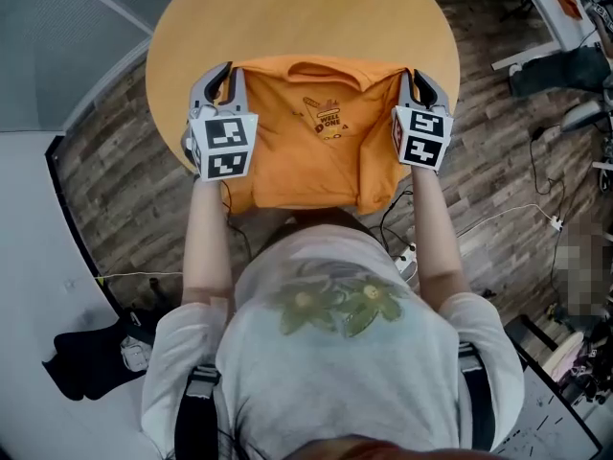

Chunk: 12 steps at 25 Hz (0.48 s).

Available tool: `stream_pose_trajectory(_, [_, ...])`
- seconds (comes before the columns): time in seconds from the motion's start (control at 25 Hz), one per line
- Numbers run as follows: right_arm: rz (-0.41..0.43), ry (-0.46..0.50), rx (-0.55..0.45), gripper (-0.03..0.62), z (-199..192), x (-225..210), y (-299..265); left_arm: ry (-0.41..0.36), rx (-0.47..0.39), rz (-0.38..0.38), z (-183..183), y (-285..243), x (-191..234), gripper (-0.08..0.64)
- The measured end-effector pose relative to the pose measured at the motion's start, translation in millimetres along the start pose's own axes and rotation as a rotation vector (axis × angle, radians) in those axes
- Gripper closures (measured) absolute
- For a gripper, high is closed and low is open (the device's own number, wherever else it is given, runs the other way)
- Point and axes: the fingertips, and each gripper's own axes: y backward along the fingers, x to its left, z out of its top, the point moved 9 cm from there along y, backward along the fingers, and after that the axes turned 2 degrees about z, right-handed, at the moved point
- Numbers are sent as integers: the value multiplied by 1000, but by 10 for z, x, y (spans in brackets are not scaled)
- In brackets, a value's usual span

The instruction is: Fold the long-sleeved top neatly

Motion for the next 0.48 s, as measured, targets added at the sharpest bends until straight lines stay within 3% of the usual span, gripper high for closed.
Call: stream_pose_trajectory(0.48, [140,15,198,543,-374,-74,-1214,1,233,-59,-450,-1124,-121,534])
